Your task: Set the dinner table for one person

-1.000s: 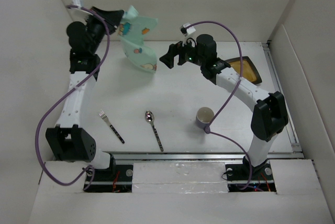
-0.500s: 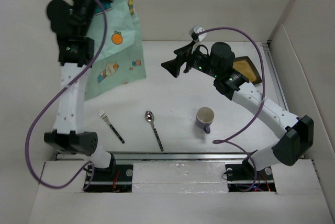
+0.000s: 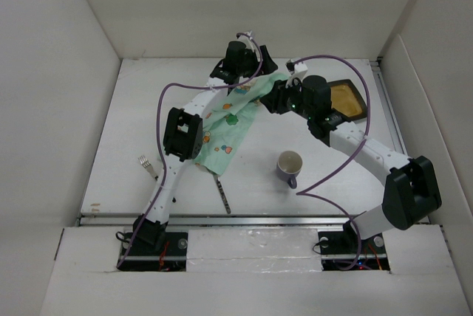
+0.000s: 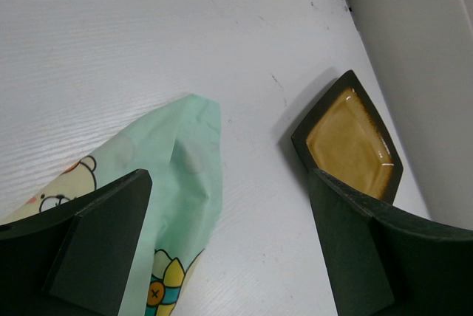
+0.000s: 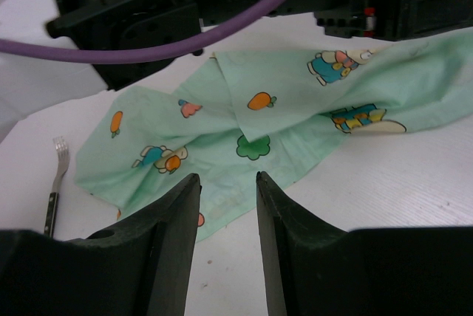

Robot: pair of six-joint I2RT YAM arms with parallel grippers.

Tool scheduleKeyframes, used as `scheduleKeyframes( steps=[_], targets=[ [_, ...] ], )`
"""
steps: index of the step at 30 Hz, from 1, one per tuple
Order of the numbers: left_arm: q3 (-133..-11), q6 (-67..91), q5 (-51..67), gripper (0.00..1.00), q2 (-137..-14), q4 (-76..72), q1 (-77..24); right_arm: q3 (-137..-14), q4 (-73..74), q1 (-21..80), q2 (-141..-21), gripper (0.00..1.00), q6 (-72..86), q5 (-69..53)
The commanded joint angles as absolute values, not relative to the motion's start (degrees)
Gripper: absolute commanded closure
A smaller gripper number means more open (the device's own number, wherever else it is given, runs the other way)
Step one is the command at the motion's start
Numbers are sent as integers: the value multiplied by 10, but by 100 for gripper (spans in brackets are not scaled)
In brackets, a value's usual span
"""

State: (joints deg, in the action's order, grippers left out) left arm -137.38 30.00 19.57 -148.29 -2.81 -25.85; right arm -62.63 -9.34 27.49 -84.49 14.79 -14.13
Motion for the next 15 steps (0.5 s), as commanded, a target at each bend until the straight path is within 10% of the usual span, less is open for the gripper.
scheduleKeyframes(
  steps=[1, 9, 15],
  targets=[
    [-1414, 294, 196, 13, -1384, -68, -221, -649, -94, 278, -859, 57, 159, -75],
    [-904, 315, 35, 21, -1019, -161, -154, -753, -50, 272, -995, 31, 181, -27],
    [-516, 424, -128, 58, -769, -216, -176, -769, -76, 267, -1044, 30, 203, -55]
  ],
)
